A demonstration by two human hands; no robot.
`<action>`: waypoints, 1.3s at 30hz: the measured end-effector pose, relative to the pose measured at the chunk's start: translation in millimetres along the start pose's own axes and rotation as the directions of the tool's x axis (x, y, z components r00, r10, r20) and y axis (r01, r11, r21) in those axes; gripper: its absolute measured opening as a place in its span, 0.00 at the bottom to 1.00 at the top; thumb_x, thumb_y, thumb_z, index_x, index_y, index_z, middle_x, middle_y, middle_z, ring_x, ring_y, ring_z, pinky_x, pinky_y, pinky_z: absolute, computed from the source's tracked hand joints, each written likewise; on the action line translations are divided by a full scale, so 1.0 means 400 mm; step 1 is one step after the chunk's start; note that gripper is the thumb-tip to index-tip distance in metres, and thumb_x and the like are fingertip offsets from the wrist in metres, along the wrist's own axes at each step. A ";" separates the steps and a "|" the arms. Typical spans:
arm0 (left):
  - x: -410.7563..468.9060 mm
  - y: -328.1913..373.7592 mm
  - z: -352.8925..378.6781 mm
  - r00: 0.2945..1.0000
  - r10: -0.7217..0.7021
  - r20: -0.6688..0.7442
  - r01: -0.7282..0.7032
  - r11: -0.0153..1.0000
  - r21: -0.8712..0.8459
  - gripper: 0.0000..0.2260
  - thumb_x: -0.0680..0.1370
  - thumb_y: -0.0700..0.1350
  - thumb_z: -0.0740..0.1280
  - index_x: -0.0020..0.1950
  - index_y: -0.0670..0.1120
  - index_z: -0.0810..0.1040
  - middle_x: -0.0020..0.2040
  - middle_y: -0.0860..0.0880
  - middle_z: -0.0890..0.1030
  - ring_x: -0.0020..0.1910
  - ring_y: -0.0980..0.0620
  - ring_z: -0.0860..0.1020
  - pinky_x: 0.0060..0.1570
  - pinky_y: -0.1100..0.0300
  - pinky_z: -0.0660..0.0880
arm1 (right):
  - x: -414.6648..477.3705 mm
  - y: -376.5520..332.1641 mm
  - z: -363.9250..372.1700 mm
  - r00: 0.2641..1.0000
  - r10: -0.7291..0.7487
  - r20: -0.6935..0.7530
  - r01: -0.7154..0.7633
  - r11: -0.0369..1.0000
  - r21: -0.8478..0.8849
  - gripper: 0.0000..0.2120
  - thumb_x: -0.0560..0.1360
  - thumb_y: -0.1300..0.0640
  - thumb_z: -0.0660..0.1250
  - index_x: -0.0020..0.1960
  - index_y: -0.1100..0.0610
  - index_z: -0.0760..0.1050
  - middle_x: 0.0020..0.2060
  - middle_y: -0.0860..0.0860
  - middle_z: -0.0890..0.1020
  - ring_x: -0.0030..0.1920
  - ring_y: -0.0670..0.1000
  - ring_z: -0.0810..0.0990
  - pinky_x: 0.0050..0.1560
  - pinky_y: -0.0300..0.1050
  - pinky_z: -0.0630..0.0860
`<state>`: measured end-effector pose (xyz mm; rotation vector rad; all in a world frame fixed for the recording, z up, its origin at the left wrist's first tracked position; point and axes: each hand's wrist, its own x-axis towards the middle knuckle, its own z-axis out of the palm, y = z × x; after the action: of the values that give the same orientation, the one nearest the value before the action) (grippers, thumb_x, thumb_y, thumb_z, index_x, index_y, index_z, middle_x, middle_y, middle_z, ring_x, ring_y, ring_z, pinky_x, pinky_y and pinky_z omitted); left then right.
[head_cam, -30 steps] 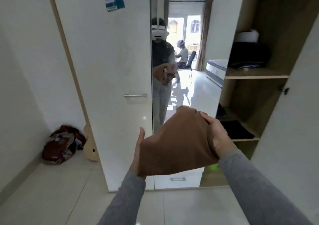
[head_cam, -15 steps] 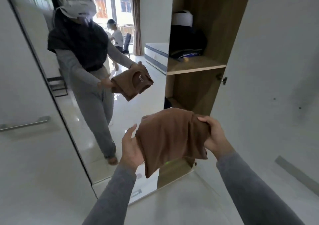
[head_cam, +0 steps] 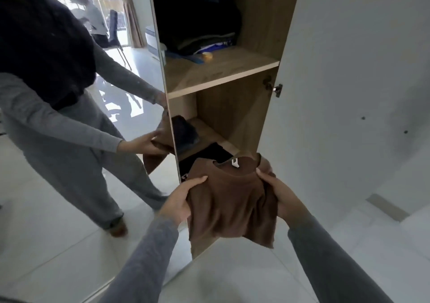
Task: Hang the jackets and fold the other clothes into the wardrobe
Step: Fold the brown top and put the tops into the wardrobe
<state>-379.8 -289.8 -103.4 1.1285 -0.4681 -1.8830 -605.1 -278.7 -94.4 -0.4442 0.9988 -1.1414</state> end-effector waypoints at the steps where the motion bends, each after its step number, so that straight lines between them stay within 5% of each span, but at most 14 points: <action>1: 0.037 0.002 0.014 1.000 -0.003 -0.003 0.003 1.000 0.016 0.18 0.70 0.42 0.73 0.59 0.38 0.79 0.55 0.40 0.82 0.55 0.43 0.80 0.57 0.51 0.75 | 0.029 -0.024 -0.010 1.000 -0.023 0.002 0.023 1.000 -0.004 0.15 0.72 0.57 0.68 0.58 0.58 0.77 0.53 0.57 0.83 0.52 0.53 0.83 0.53 0.48 0.76; 7: 0.224 0.065 0.121 0.981 0.192 -0.012 -0.190 0.977 0.096 0.15 0.74 0.45 0.71 0.59 0.43 0.78 0.54 0.43 0.83 0.50 0.49 0.82 0.46 0.58 0.78 | 0.209 -0.197 -0.062 0.978 -0.201 0.050 0.207 0.938 -0.279 0.13 0.75 0.58 0.68 0.58 0.59 0.77 0.55 0.55 0.82 0.55 0.51 0.82 0.54 0.42 0.77; 11: 0.352 0.137 0.191 0.953 0.299 0.050 -0.303 0.945 0.119 0.21 0.72 0.43 0.70 0.64 0.40 0.75 0.60 0.40 0.79 0.59 0.44 0.78 0.59 0.51 0.74 | 0.328 -0.334 -0.083 0.955 -0.274 0.116 0.297 0.856 -0.422 0.10 0.73 0.60 0.70 0.54 0.58 0.79 0.50 0.52 0.84 0.51 0.50 0.83 0.50 0.39 0.79; 16: 0.477 0.171 0.250 0.932 0.354 0.075 -0.362 0.907 0.214 0.18 0.75 0.43 0.68 0.63 0.39 0.76 0.58 0.40 0.80 0.58 0.44 0.78 0.58 0.54 0.75 | 0.466 -0.456 -0.111 0.947 -0.285 0.147 0.320 0.810 -0.492 0.11 0.70 0.63 0.72 0.51 0.57 0.80 0.47 0.53 0.85 0.47 0.50 0.84 0.44 0.38 0.79; 21: 0.571 0.178 0.247 0.902 0.431 -0.033 -0.410 0.878 0.247 0.16 0.75 0.43 0.67 0.61 0.40 0.77 0.57 0.40 0.81 0.57 0.43 0.79 0.58 0.52 0.75 | 0.582 -0.465 -0.127 0.939 -0.323 0.121 0.311 0.641 -0.702 0.13 0.69 0.57 0.74 0.53 0.57 0.78 0.45 0.50 0.83 0.45 0.49 0.82 0.41 0.34 0.76; 29: 0.677 0.236 0.187 0.883 0.469 -0.017 -0.441 0.840 0.316 0.21 0.74 0.44 0.71 0.66 0.42 0.73 0.61 0.42 0.79 0.59 0.47 0.78 0.60 0.54 0.74 | 0.695 -0.442 -0.107 0.934 -0.326 0.149 0.325 0.596 -0.734 0.21 0.69 0.60 0.74 0.60 0.60 0.74 0.54 0.54 0.80 0.53 0.52 0.79 0.51 0.41 0.75; 33: 0.723 0.257 0.174 0.810 0.564 -0.162 -0.478 0.795 0.374 0.17 0.76 0.46 0.68 0.63 0.41 0.75 0.59 0.42 0.79 0.60 0.45 0.77 0.61 0.51 0.73 | 0.724 -0.446 -0.066 0.910 -0.334 0.247 0.368 0.376 -0.850 0.23 0.71 0.55 0.72 0.65 0.56 0.75 0.56 0.47 0.78 0.58 0.47 0.76 0.54 0.37 0.69; 36: 0.753 0.257 0.150 0.758 0.610 -0.229 -0.497 0.768 0.403 0.18 0.76 0.49 0.68 0.62 0.42 0.75 0.60 0.42 0.78 0.61 0.45 0.76 0.65 0.44 0.70 | 0.724 -0.435 -0.031 0.865 -0.387 0.321 0.405 0.157 -0.901 0.16 0.73 0.56 0.70 0.59 0.61 0.78 0.47 0.48 0.78 0.51 0.47 0.76 0.42 0.29 0.67; 39: 0.754 0.261 0.141 0.725 0.618 -0.305 -0.465 0.765 0.446 0.16 0.79 0.45 0.65 0.63 0.37 0.74 0.61 0.39 0.77 0.61 0.42 0.75 0.64 0.44 0.70 | 0.718 -0.403 -0.006 0.866 -0.336 0.369 0.412 0.063 -0.909 0.13 0.75 0.57 0.69 0.56 0.63 0.77 0.46 0.49 0.76 0.49 0.48 0.76 0.44 0.35 0.69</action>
<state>-441.4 -602.7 -161.0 1.4013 -0.7913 -0.9987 -674.4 -600.4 -98.6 -1.9494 1.5660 -0.7114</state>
